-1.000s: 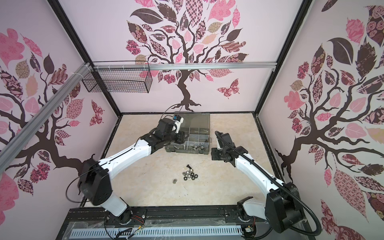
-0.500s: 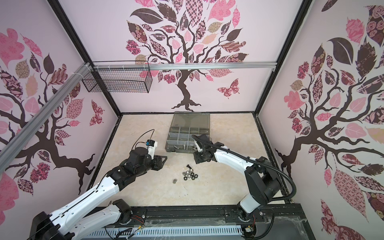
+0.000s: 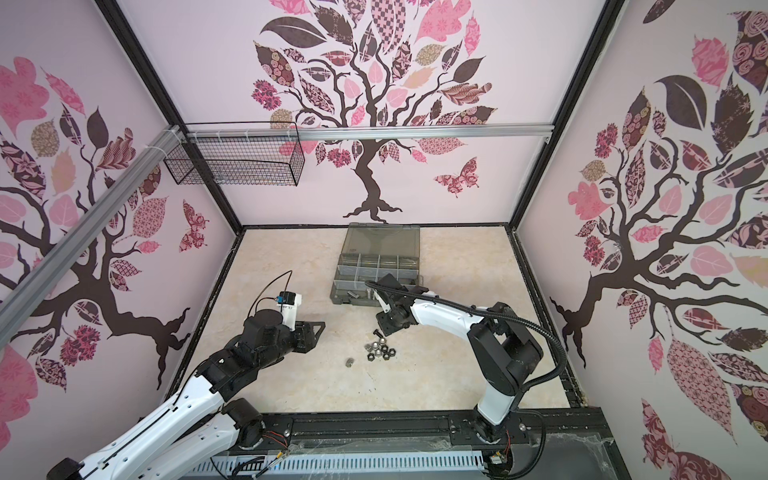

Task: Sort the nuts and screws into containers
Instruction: 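Lower the right gripper onto the last black bolt and grasp it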

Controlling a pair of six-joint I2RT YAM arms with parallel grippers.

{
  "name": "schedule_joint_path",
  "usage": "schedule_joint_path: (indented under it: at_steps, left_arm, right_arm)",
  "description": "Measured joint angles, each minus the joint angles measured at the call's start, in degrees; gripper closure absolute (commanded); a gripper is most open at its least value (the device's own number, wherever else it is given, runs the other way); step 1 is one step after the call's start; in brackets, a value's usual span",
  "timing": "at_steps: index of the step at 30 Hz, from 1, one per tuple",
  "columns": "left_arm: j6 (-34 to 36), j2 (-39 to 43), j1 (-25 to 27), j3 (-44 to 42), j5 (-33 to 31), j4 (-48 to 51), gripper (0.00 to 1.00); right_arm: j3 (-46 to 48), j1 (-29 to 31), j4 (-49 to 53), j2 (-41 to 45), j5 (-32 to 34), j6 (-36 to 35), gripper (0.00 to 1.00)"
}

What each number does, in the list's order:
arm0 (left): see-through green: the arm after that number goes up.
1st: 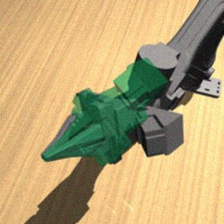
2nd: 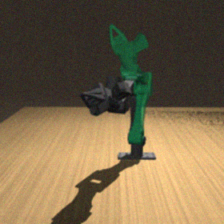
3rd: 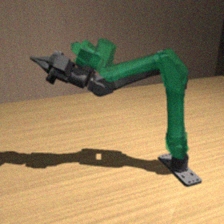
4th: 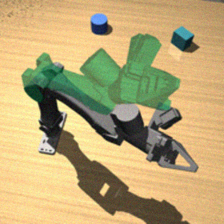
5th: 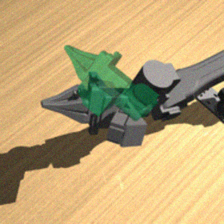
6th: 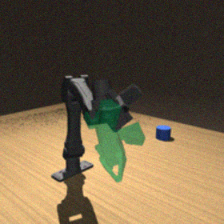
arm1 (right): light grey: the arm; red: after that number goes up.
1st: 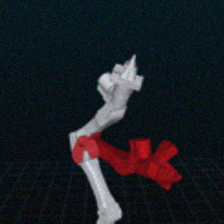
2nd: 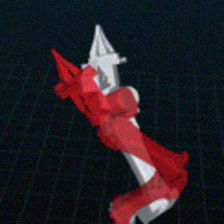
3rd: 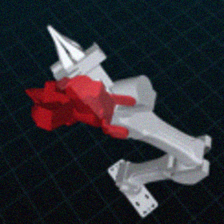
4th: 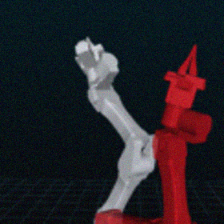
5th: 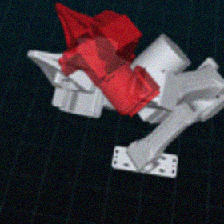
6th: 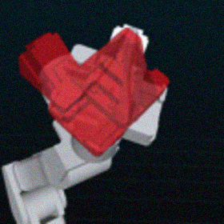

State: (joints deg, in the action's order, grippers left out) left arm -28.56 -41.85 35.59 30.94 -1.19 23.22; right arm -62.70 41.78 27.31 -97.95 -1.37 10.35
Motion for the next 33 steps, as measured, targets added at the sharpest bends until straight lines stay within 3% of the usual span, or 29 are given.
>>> schedule_joint_path:
  at_steps: [23, 33]
  left_arm:
    - [-1.7, 0.9, 0.0, -1.7, 1.6, 0.9, 0.49]
    - [-1.7, -0.2, 0.0, -1.7, 1.9, 0.9, 0.49]
  right_arm:
    - [-4.6, 4.2, 0.6, -8.7, 0.7, -1.8, 0.72]
    - [-5.7, 4.2, -0.3, -10.2, 0.7, -1.7, 0.87]
